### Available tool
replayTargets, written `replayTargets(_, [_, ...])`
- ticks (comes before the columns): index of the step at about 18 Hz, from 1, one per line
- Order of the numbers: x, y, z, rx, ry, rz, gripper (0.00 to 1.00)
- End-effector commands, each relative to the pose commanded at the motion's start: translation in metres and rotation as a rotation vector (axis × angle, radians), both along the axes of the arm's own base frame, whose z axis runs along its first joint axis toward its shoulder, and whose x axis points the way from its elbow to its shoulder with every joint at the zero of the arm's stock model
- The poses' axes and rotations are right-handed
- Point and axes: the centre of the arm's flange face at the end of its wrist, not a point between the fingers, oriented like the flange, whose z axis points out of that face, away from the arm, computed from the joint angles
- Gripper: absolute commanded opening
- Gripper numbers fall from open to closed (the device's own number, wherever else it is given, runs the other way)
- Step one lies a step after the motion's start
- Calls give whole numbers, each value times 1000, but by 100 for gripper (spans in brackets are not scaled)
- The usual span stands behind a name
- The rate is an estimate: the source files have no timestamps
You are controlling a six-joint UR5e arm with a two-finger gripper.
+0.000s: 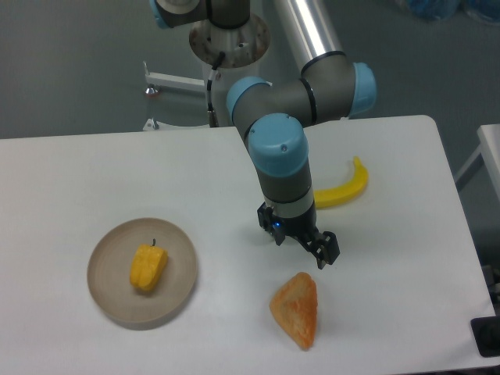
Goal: Pick up the yellow pepper from the plate
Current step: 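Move the gripper over the yellow pepper on the beige plate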
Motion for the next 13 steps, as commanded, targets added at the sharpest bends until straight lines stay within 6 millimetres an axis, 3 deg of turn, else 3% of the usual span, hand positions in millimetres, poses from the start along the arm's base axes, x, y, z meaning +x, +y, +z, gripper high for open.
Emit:
replayTargets(8, [6, 2, -4, 29, -44, 48, 100])
replayTargets(11, [21, 10, -3, 130, -167, 281, 100])
replayTargets(13, [51, 19, 6, 182, -231, 437, 100])
